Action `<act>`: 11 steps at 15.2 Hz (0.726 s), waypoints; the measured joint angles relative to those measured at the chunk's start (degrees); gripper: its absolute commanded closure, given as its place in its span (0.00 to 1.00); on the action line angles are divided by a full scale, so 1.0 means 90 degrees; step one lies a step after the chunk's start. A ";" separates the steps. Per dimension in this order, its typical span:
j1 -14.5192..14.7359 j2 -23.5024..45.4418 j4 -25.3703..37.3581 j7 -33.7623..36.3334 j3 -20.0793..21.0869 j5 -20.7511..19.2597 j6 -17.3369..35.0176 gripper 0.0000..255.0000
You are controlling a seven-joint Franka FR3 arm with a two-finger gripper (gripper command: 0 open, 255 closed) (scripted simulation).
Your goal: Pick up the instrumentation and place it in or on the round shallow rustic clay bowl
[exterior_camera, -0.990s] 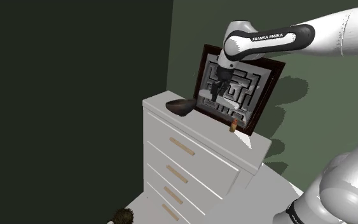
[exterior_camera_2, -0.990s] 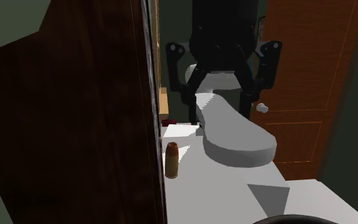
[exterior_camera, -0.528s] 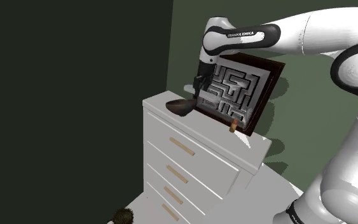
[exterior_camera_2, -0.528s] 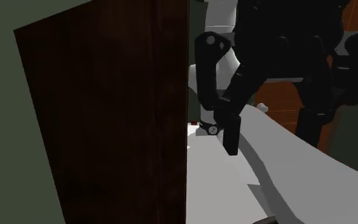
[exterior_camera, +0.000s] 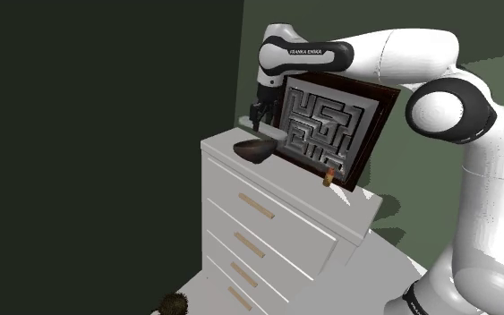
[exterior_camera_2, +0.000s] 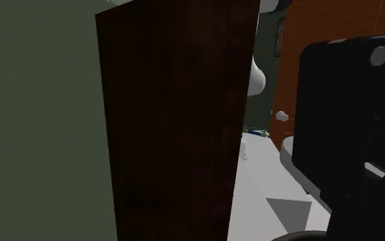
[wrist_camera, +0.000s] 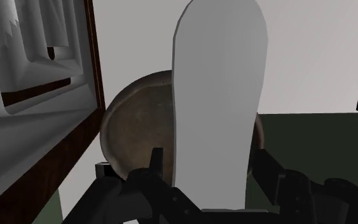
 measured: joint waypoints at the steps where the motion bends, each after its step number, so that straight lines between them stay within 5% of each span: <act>1: 0.0003 0.0018 -0.0069 0.0002 0.0002 0.0001 0.0087 1.00; 11: 0.0012 0.0109 -0.0752 -0.0017 0.0008 0.0013 0.0872 1.00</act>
